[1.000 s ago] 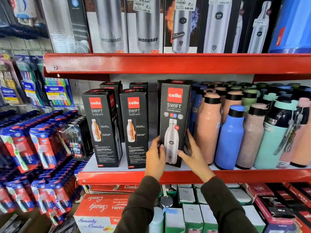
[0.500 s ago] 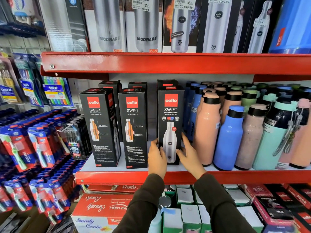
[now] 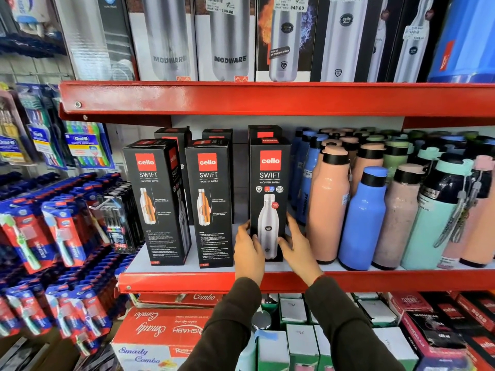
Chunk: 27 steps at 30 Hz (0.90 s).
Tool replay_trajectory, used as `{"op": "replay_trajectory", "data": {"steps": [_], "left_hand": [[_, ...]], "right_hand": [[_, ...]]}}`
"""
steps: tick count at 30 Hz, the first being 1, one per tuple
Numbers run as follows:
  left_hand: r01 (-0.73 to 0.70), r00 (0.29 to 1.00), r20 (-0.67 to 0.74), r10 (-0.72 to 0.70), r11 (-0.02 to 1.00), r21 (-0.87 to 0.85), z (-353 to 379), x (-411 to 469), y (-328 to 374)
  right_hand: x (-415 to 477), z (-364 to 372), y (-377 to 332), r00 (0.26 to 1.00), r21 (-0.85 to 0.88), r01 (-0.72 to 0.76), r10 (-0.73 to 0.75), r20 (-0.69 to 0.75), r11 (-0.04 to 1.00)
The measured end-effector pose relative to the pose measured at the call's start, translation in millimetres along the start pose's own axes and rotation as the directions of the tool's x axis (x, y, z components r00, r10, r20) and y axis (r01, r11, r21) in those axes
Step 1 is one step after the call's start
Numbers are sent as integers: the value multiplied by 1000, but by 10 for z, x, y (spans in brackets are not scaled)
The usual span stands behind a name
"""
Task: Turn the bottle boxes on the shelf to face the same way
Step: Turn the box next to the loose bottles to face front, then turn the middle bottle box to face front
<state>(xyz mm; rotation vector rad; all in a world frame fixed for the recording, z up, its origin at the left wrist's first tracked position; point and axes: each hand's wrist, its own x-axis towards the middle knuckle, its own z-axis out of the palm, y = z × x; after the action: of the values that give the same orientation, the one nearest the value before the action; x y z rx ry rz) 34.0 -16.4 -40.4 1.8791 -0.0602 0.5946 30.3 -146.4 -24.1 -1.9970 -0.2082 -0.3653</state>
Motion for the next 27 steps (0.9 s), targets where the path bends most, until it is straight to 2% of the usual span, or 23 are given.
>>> {"op": "replay_trajectory", "data": {"steps": [3,11,15,18,23,27], "left_hand": [[8,1000,4,-8,1000,-1,-6,-3,10],[-14,1000,25,14,1000,-1,-88,-61,-1],[-99,995,-24,98,991,-88,-239,-214,63],[-186,980,-93,173,972,-145,-400,-292,97],[-312,924,-245,294,949,-39,-679,-228,96],[-237,916,-323,238,971,43,-864,-110,-16]], "right_hand": [[-21,11,19,999,9,2,-1,-41,1000],[-130,59,51,947,46,-1,16,-321,999],[-227,107,-62,915,53,13,10,-403,998],[-316,208,-216,894,74,98,-55,-444,992],[-396,521,-449,937,134,173,-121,-328,976],[-372,770,-588,976,208,156,-119,-180,966]]}}
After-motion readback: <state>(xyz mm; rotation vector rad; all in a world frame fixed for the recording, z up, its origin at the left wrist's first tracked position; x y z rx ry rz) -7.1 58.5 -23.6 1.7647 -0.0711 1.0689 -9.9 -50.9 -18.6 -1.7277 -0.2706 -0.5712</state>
